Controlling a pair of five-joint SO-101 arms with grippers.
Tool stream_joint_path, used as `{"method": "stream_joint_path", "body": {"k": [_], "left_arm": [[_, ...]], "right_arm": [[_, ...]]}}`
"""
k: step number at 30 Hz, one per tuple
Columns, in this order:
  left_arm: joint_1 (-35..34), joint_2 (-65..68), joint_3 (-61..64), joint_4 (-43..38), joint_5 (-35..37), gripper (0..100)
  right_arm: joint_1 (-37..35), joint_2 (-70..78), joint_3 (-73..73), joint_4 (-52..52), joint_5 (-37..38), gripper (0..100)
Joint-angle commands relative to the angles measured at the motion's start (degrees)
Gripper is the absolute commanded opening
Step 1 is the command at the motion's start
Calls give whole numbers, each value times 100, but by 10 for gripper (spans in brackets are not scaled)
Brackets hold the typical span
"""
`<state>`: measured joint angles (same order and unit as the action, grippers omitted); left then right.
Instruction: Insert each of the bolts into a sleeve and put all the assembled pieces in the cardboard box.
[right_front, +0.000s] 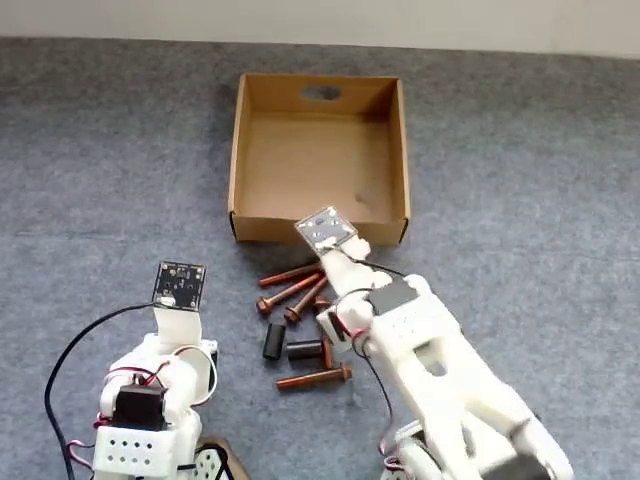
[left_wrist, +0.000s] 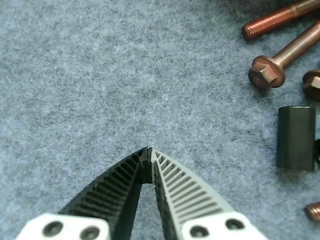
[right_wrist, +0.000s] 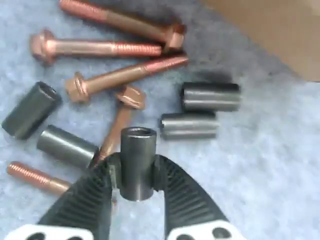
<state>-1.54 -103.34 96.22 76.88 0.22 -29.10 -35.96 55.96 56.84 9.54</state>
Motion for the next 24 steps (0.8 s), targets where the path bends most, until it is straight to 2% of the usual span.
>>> {"method": "stream_joint_path", "body": {"k": [1, 5, 9, 12, 19, 24], "left_arm": [[-57, -48, 101, 35, 53, 8], [-57, -48, 101, 35, 53, 8], [-57, -48, 101, 35, 53, 8], [-57, -48, 101, 35, 53, 8], [-57, -48, 101, 35, 53, 8], [-57, -48, 101, 35, 53, 8]], "right_arm": [[629, -1059, 84, 426, 62, 6], [1569, -1402, 796, 426, 193, 6], [2352, -1174, 1560, 145, 1424, 6], [2782, -857, 1833, -13, 1653, 11], [2809, -268, 1824, -22, 1662, 188], [2800, -215, 1675, -31, 1679, 152]]}}
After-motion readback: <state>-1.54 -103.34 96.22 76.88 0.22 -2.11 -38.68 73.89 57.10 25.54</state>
